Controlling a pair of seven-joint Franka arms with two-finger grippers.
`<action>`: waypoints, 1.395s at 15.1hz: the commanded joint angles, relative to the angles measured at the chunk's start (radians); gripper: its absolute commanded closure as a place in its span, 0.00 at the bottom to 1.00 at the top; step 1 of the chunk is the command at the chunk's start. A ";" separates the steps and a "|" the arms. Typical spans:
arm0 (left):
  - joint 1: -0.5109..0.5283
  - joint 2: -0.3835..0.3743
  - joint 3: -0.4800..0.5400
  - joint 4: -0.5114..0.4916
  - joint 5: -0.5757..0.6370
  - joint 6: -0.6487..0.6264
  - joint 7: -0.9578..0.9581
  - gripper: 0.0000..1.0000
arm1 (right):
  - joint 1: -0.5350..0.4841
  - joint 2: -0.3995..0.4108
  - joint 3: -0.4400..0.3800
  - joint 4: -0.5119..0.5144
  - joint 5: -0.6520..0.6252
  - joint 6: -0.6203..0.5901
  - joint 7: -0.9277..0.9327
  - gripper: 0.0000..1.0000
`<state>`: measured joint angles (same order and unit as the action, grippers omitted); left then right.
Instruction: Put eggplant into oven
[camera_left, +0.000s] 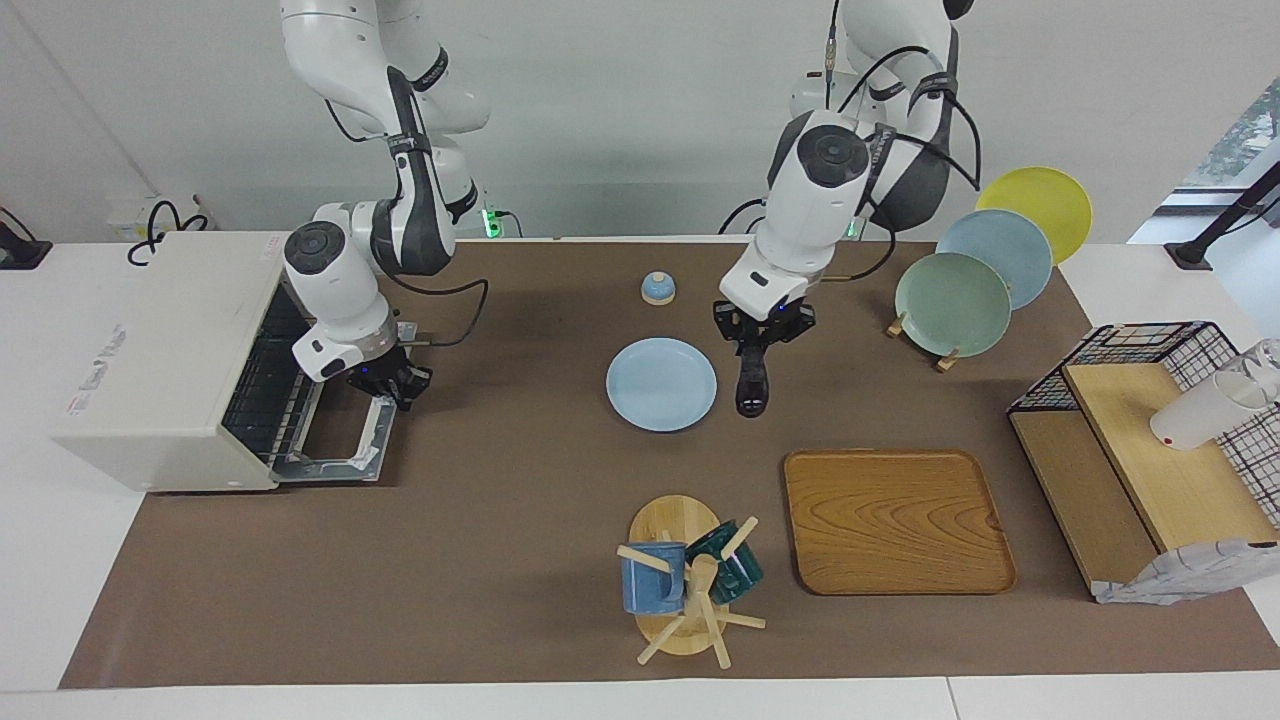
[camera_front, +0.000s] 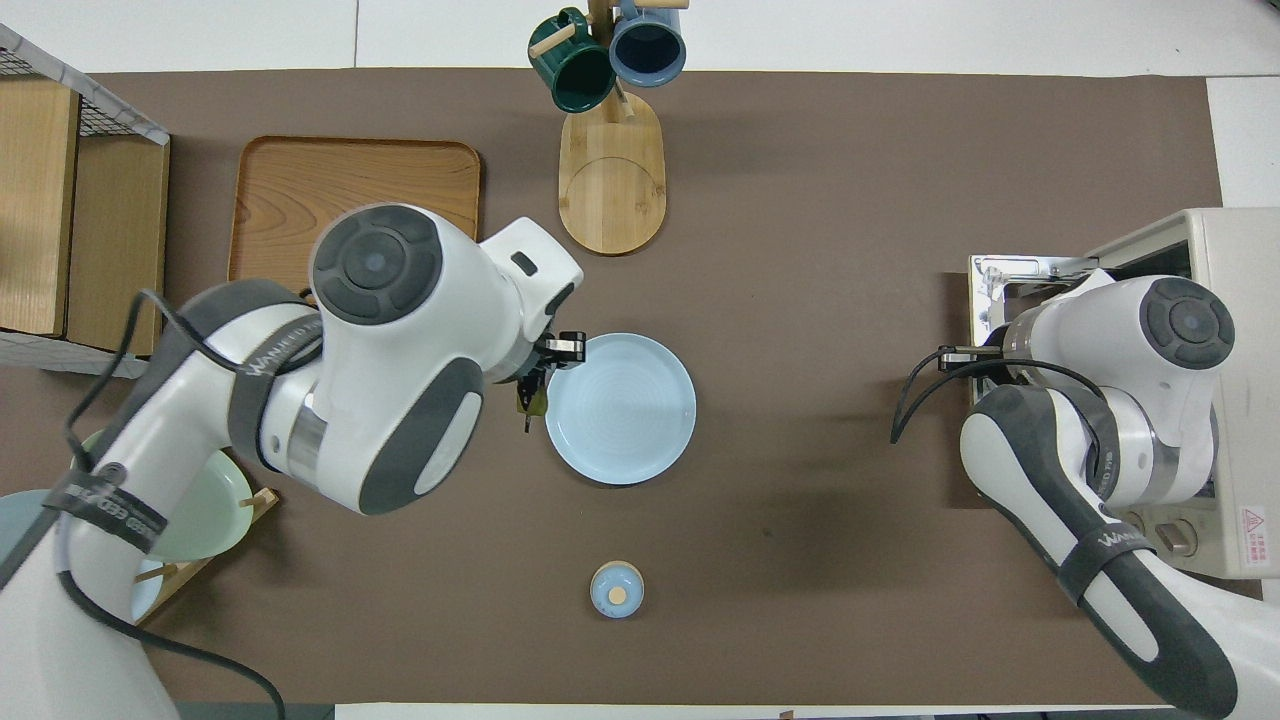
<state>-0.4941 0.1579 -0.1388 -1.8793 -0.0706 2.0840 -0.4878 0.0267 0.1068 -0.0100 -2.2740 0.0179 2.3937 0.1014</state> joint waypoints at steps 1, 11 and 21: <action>-0.055 -0.029 0.019 -0.134 -0.018 0.146 -0.011 1.00 | 0.028 -0.013 -0.013 -0.021 0.011 0.015 0.040 1.00; -0.136 0.031 0.022 -0.230 -0.015 0.300 -0.023 1.00 | 0.168 -0.010 -0.013 0.053 0.037 -0.079 0.138 0.31; 0.000 -0.049 0.027 -0.121 -0.015 0.072 0.078 0.00 | 0.234 -0.010 -0.013 0.105 0.037 -0.116 0.124 0.00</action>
<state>-0.5756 0.1699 -0.1128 -2.0528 -0.0716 2.2886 -0.4866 0.2390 0.1000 -0.0161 -2.2132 0.0297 2.3148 0.2427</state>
